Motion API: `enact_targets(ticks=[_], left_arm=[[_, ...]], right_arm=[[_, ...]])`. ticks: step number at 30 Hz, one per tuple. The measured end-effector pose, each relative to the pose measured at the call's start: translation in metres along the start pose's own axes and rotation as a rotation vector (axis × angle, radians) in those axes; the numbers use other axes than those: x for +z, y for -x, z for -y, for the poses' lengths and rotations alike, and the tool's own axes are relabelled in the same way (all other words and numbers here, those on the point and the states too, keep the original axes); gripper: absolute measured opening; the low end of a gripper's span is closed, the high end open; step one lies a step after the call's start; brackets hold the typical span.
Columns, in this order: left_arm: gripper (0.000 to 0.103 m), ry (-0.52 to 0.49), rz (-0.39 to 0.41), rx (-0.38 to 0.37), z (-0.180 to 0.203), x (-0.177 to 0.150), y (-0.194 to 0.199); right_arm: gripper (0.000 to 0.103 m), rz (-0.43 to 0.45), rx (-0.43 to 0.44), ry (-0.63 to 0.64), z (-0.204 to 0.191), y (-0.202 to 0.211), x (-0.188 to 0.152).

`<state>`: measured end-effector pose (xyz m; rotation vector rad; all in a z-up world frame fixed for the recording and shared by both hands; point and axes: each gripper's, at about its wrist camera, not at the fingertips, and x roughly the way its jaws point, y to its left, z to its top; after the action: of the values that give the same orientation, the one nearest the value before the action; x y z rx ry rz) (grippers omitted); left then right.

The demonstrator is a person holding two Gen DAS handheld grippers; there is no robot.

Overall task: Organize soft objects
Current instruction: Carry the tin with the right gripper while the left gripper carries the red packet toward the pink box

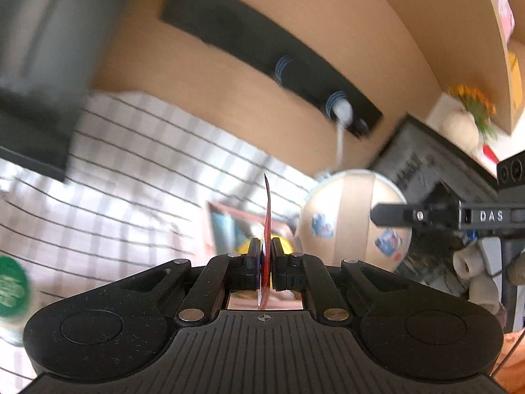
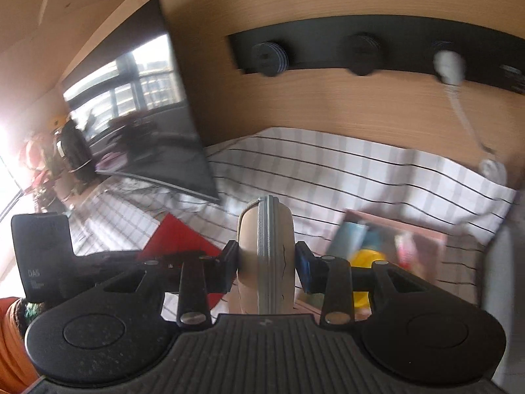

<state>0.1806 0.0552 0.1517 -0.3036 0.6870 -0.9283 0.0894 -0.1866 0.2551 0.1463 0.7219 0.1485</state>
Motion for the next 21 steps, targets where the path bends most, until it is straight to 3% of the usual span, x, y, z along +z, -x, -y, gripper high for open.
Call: enact_targets(ticks=[7, 11, 13, 17, 21], left_arm=[[0.007, 0.060, -0.100, -0.062, 0.021, -0.009, -0.059], [0.007, 0.068, -0.121, -0.062, 0.027, 0.005, -0.099], [0.007, 0.123, -0.119, -0.069, 0.024, 0.011, -0.125], [0.008, 0.164, -0.139, -0.009, 0.012, 0.018, -0.160], [0.012, 0.131, -0.147, 0.028, 0.007, 0.015, -0.157]], right_arm=[[0.037, 0.035, -0.075, -0.048, 0.054, 0.015, -0.017], [0.037, 0.105, -0.152, -0.035, 0.074, 0.012, -0.021], [0.037, 0.148, -0.197, -0.019, 0.080, 0.006, -0.023], [0.036, 0.147, -0.165, -0.137, 0.107, -0.016, -0.026], [0.036, 0.128, -0.135, -0.245, 0.132, -0.044, -0.034]])
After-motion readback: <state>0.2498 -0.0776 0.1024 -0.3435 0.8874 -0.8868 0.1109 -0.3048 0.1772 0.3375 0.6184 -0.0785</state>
